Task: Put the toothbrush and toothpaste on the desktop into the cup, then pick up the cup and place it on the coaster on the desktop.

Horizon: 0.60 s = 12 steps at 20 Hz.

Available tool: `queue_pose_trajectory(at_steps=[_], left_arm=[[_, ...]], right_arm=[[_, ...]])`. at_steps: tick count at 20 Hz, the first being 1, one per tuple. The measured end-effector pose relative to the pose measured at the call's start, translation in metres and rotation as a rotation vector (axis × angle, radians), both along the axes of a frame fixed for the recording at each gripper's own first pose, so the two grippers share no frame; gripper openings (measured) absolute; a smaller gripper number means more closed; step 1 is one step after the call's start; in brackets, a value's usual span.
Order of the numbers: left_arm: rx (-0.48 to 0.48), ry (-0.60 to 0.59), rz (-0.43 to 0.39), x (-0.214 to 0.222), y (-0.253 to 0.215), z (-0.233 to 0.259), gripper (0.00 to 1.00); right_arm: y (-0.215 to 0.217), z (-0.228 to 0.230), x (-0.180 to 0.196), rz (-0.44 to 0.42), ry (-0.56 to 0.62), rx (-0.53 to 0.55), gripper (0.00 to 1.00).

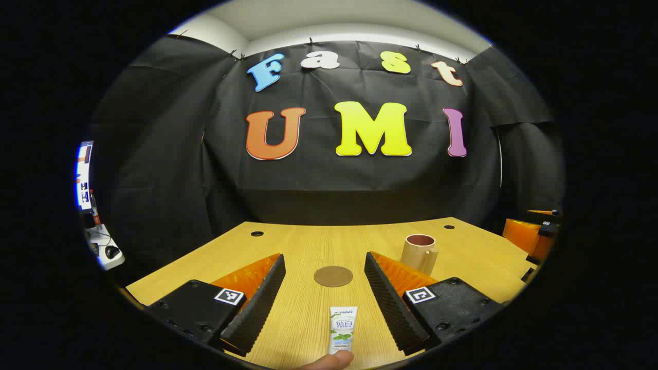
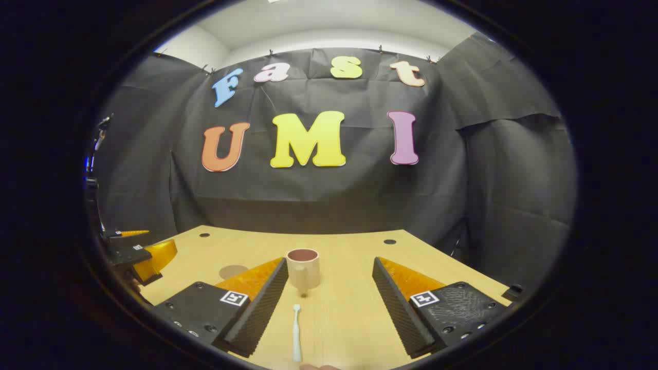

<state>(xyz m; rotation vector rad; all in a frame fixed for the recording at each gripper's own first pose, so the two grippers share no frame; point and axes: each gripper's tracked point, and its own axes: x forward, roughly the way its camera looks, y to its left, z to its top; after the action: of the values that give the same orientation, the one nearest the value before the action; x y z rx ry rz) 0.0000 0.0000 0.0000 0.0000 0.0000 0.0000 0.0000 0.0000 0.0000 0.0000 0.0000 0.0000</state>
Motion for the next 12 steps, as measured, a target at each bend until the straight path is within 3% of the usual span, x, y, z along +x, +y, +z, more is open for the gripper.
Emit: queue_pose_trajectory(at_steps=[12], left_arm=[[0.017, -0.018, -0.029, -0.011, -0.008, 0.006, 0.98]], right_arm=[[-0.004, 0.004, -0.006, -0.011, -0.007, -0.005, 0.97]])
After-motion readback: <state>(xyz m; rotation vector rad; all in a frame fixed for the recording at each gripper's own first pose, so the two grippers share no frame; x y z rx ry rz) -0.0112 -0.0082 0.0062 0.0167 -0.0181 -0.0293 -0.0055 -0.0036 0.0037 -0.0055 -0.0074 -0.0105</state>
